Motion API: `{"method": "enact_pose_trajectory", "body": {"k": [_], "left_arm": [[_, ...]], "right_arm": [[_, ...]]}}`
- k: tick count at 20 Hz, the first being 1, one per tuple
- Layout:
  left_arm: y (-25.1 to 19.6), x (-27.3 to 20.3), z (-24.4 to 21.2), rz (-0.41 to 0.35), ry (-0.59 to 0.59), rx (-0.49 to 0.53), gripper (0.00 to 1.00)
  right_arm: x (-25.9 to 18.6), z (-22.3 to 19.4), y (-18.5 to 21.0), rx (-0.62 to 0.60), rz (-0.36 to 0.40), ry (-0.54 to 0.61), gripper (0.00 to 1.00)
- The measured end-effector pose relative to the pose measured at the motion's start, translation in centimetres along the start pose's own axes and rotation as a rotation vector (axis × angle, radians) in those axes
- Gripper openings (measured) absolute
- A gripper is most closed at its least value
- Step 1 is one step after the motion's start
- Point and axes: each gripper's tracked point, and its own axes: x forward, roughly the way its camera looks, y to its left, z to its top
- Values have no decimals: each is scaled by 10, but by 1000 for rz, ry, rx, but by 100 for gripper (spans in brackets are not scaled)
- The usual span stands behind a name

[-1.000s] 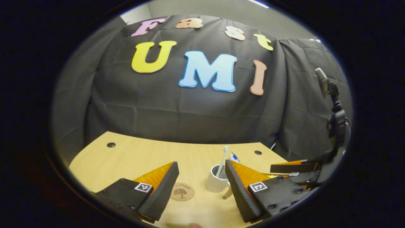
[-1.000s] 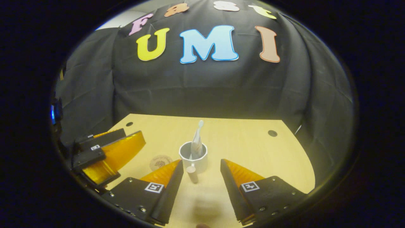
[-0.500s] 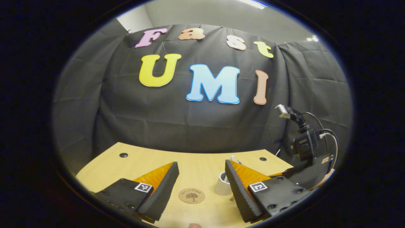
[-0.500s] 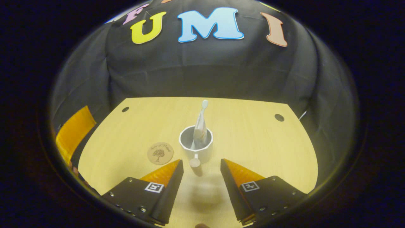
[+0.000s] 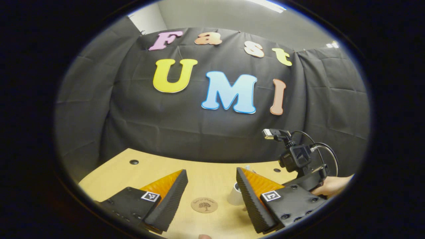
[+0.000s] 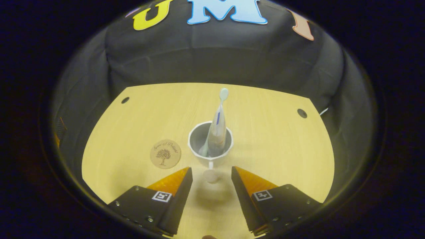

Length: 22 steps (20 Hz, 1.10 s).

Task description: Put the toothbrush and toothpaste on the desktop into the cup, then pick up the cup and place it on the coaster on the desktop.

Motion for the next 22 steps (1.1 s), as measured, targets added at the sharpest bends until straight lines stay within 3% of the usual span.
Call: {"method": "enact_pose_trajectory", "body": {"k": [1, 2, 3, 9, 10, 17, 22], "left_arm": [[2, -1, -1, 3, 2, -1, 95], [3, -1, 0, 4, 0, -2, 92], [4, -2, 0, 6, -2, 2, 95], [1, -5, 1, 0, -5, 34, 92], [0, -6, 0, 0, -1, 41, 99], [-5, -9, -5, -8, 8, 49, 92], [-3, -9, -7, -4, 18, 48, 95]], "right_arm": [[3, 0, 1, -6, -2, 18, 74], [6, 0, 1, -12, -1, 34, 74], [9, -2, 1, -21, -4, 60, 74], [28, -10, 0, -90, -39, 203, 74], [32, -12, 1, -92, -38, 219, 74], [43, -6, 1, -88, -21, 302, 74], [53, -11, 2, -107, -14, 359, 75]]}}
